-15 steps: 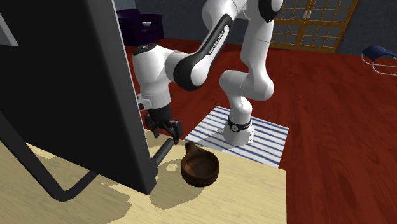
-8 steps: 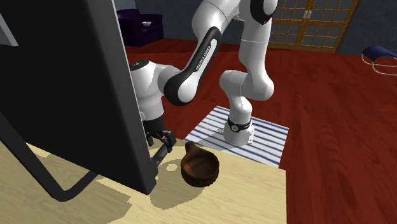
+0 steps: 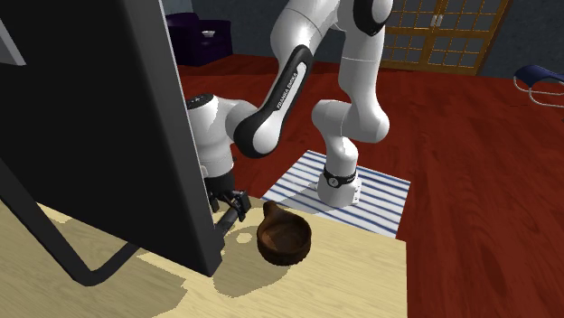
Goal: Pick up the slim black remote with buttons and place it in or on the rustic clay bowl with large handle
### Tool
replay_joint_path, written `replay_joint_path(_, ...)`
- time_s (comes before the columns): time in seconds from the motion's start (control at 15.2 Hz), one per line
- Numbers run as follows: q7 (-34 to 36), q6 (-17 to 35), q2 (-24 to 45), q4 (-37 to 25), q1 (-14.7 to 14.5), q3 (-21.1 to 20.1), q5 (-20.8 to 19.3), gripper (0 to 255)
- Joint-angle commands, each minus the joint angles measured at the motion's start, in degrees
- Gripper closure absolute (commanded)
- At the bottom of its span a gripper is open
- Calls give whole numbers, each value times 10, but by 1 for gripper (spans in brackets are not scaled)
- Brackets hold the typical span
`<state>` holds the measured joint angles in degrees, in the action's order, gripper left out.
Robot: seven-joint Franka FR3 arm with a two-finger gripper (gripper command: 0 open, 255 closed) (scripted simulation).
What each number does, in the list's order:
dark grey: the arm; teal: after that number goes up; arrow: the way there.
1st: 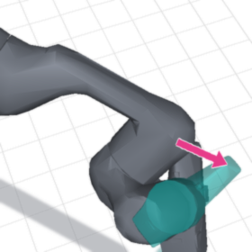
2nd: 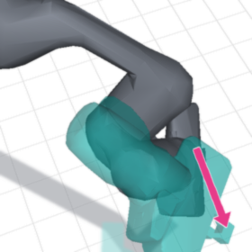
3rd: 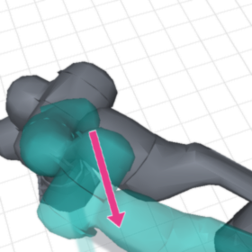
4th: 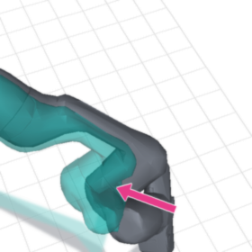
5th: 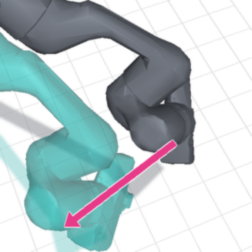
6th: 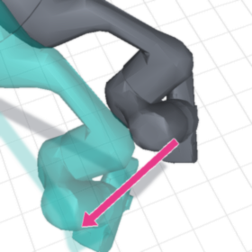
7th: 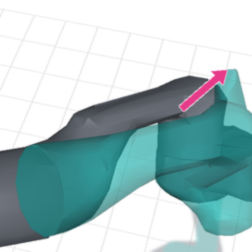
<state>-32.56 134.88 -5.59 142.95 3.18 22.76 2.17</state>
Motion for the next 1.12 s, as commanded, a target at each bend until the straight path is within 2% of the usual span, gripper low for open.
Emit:
replay_joint_path(0.0,0,0,0,0,0,0,0,0)
replay_joint_path(0.13,0,0,0,0,0,0,0,0)
replay_joint_path(0.2,0,0,0,0,0,0,0,255)
replay_joint_path(0.79,0,0,0,0,0,0,0,255)
replay_joint_path(1.06,11,-33,-24,-11,2,-2,-13,255)
